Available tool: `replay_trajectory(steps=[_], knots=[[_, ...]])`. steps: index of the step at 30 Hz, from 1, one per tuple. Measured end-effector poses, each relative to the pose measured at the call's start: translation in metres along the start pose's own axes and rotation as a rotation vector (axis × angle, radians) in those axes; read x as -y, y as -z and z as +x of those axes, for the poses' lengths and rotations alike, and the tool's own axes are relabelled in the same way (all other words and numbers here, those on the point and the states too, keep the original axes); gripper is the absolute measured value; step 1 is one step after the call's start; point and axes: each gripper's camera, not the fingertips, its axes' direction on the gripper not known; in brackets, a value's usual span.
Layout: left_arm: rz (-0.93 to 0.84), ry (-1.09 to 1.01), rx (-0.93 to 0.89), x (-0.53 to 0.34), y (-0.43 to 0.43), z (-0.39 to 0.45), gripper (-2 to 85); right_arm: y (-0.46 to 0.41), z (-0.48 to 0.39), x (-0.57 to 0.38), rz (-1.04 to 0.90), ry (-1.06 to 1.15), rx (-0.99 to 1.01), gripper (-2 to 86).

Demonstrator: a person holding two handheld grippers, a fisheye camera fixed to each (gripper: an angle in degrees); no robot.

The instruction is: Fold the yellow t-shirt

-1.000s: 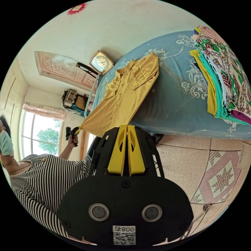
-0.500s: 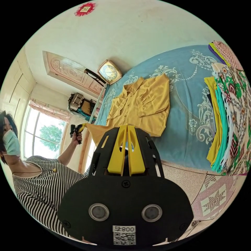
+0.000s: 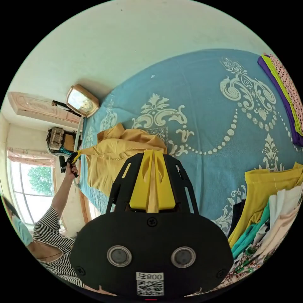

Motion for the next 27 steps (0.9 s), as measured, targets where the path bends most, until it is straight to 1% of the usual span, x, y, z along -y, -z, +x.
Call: replay_trajectory(steps=[1, 2, 4, 7, 9, 10, 12, 13, 14, 15, 17, 20, 21, 23, 27], knots=[[-0.009, 0.025, 0.046, 0.003, -0.010, -0.001, 3.5, -0.010, 0.004, 0.005, -0.015, -0.016, -0.018, 0.1], [-0.007, 0.017, 0.044, 0.004, -0.015, 0.002, 4.1, -0.024, 0.008, 0.011, -0.010, -0.036, -0.037, 0.1], [0.032, -0.028, 0.029, -0.001, -0.014, 0.011, 5.2, -0.033, 0.005, 0.010, 0.043, -0.001, -0.037, 0.1], [0.085, -0.090, 0.039, -0.013, -0.008, 0.031, 6.0, -0.045, -0.019, -0.004, 0.118, 0.112, -0.065, 0.1], [0.099, -0.118, 0.053, -0.021, -0.008, 0.047, 6.0, -0.072, -0.054, -0.012, 0.078, 0.274, -0.039, 0.1], [0.110, -0.139, 0.066, -0.026, -0.010, 0.059, 5.5, -0.081, -0.063, -0.012, 0.056, 0.310, -0.031, 0.1], [0.107, -0.176, 0.042, -0.033, -0.018, 0.079, 4.4, -0.123, -0.101, -0.012, -0.045, 0.449, -0.044, 0.1], [0.055, -0.223, 0.021, -0.035, -0.032, 0.096, 3.6, -0.134, -0.110, -0.011, -0.069, 0.481, -0.059, 0.1], [-0.014, -0.274, 0.029, -0.034, -0.049, 0.114, 2.8, -0.155, -0.126, -0.010, -0.112, 0.535, -0.099, 0.1], [-0.047, -0.304, 0.041, -0.034, -0.058, 0.123, 2.4, -0.175, -0.142, -0.009, -0.147, 0.583, -0.133, 0.1], [-0.177, -0.442, 0.110, -0.030, -0.096, 0.164, 1.4, -0.197, -0.165, -0.008, -0.151, 0.653, -0.174, 0.1], [-0.292, -0.578, 0.179, -0.022, -0.140, 0.207, 0.8, -0.228, -0.197, -0.004, -0.144, 0.752, -0.252, 0.1], [-0.310, -0.596, 0.199, -0.020, -0.148, 0.214, 0.7, -0.240, -0.208, -0.002, -0.141, 0.787, -0.269, 0.2], [-0.358, -0.650, 0.300, -0.014, -0.175, 0.233, 0.6, -0.260, -0.223, 0.000, -0.149, 0.841, -0.299, 0.2], [-0.359, -0.712, 0.400, -0.006, -0.190, 0.256, 0.4, -0.306, -0.245, 0.001, -0.181, 0.939, -0.375, 0.1]])
